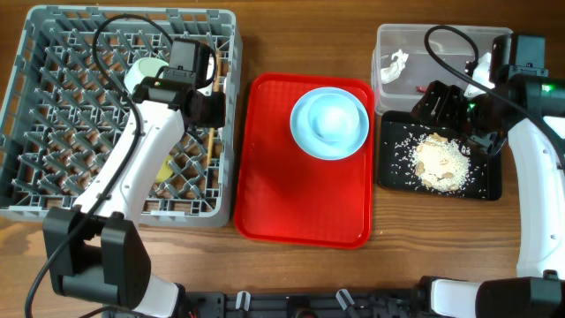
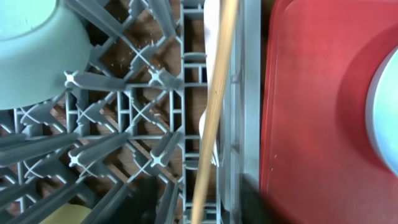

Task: Sort waste into correct bins and load items into the dishwasher rack
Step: 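Carry the chopstick with the left gripper and drop it in the rack, then reach the left gripper to the light-blue bowl and grasp its rim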

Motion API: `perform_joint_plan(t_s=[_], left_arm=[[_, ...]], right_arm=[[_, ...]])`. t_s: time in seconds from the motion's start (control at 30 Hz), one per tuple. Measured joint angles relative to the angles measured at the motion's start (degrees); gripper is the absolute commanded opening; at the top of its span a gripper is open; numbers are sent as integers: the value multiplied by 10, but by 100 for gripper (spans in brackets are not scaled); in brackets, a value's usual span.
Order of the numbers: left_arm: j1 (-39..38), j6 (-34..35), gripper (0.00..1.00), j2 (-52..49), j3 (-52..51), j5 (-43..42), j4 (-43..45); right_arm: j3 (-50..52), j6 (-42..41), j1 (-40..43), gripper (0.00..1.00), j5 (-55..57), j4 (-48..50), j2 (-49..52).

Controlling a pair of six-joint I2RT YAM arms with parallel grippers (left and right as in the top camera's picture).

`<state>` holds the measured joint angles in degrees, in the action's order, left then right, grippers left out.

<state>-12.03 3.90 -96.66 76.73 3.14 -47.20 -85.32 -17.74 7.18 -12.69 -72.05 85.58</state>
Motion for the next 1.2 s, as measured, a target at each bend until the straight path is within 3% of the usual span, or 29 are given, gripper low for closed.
perform_joint_plan(t_s=[0.23, 0.4, 0.67, 0.87, 1.2], left_arm=[[0, -2, 68, 7, 0, -14, 9], [-8, -2, 71, 39, 0, -103, 52], [-116, 9, 75, 40, 1, -188, 169], [-202, 10, 81, -12, 1, -181, 241], [-280, -21, 75, -123, 1, -153, 281]], right_arm=[[0, 0, 0, 100, 0, 0, 0], [0, 0, 0, 100, 0, 0, 0], [0, 0, 0, 100, 0, 0, 0], [0, 0, 0, 99, 0, 0, 0], [0, 0, 0, 100, 0, 0, 0]])
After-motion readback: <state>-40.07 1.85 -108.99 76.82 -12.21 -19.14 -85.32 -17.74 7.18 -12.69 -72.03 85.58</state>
